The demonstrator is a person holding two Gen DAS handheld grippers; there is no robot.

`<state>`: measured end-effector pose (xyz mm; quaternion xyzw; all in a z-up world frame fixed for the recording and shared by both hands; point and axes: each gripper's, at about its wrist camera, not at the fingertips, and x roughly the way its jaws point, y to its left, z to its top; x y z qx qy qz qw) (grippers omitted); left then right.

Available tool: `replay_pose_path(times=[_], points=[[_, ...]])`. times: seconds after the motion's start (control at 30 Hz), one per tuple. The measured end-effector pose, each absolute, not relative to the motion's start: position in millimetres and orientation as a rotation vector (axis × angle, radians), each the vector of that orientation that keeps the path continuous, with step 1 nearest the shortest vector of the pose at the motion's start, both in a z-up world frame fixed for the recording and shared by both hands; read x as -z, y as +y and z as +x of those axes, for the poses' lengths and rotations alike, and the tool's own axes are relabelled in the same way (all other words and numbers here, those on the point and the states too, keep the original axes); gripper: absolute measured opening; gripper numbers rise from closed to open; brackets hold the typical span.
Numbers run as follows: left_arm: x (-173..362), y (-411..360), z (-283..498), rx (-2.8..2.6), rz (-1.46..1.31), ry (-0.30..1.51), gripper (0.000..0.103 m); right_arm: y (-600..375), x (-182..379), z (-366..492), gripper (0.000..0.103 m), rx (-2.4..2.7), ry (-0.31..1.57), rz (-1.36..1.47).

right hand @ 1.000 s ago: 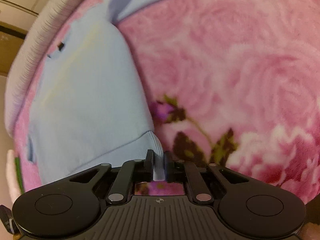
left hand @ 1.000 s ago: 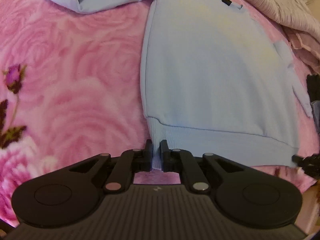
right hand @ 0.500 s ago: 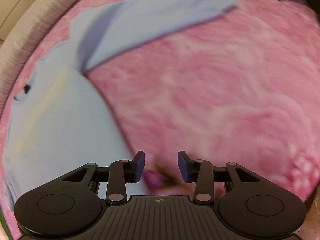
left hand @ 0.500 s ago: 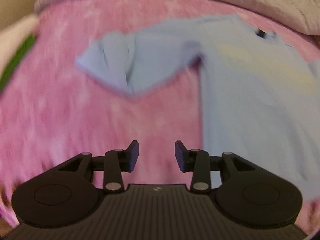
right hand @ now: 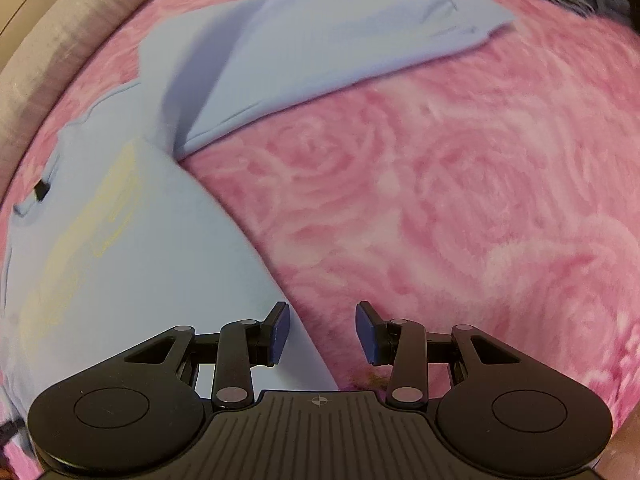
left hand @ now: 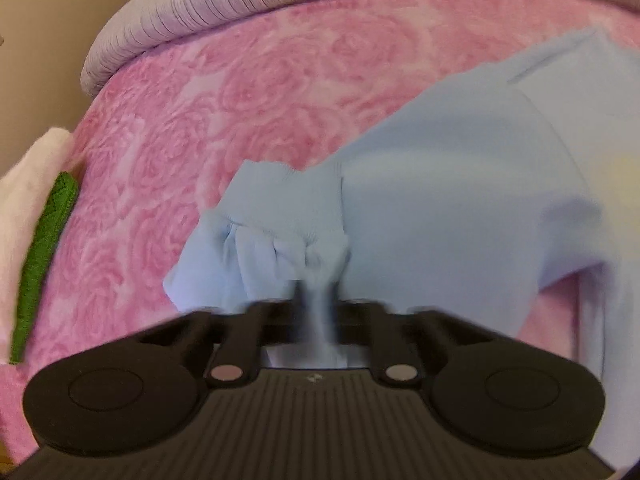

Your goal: Fold clothes

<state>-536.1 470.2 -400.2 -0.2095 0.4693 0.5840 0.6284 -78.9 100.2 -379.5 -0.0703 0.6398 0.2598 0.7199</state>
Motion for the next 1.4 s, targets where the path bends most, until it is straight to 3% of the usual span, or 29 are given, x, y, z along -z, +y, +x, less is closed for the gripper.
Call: replay_pose_path(times=[0.2, 0.27, 0.43, 0.57, 0.67, 0.87, 1.03, 1.23, 1.3, 1.33, 1.37, 1.4], points=[[326.6, 416.0, -636.9, -1.660, -0.531, 0.561, 0.005, 102.7, 381.9, -76.5, 0.041, -0.568, 1.425, -0.192], [322.1, 390.4, -678.7, -1.786, -0.609, 0.496, 0.008, 103.6, 382.9, -77.7, 0.041, -0.570, 1.425, -0.205], [369.3, 341.7, -745.4, -1.909, -0.934, 0.642, 0.011, 105.7, 385.4, -80.6, 0.041, -0.574, 1.425, -0.240], [367.1, 317.7, -758.6, -1.959, -0.971, 0.600, 0.012, 106.8, 385.3, -82.6, 0.041, -0.591, 1.423, -0.274], [356.1, 308.2, -725.3, -1.738, -0.933, 0.629, 0.012, 101.1, 379.8, -83.2, 0.041, -0.621, 1.405, -0.292], [361.2, 254.7, -632.1, -1.128, -1.057, 0.714, 0.023, 68.9, 376.6, -92.0, 0.041, -0.682, 1.450, -0.192], [374.7, 211.8, -608.0, -1.049, -1.143, 0.726, 0.029, 34.5, 377.9, -107.9, 0.041, -0.787, 1.477, -0.150], [394.1, 198.5, -590.0, -1.016, -1.166, 0.738, 0.028, 16.9, 386.3, -120.8, 0.041, -0.898, 1.480, -0.119], [396.1, 195.3, -584.4, -1.052, -1.148, 0.744, 0.023, 20.6, 390.0, -127.3, 0.041, -0.939, 1.466, -0.150], [396.4, 193.3, -581.9, -1.070, -1.143, 0.740, 0.014, 23.1, 391.6, -130.8, 0.040, -0.959, 1.454, -0.171], [393.1, 191.2, -581.8, -1.078, -1.140, 0.726, 0.004, 27.1, 391.8, -134.2, 0.023, -0.968, 1.430, -0.220], [387.8, 189.0, -583.1, -1.080, -1.137, 0.708, 0.003, 30.9, 391.6, -137.2, 0.012, -0.977, 1.407, -0.264]])
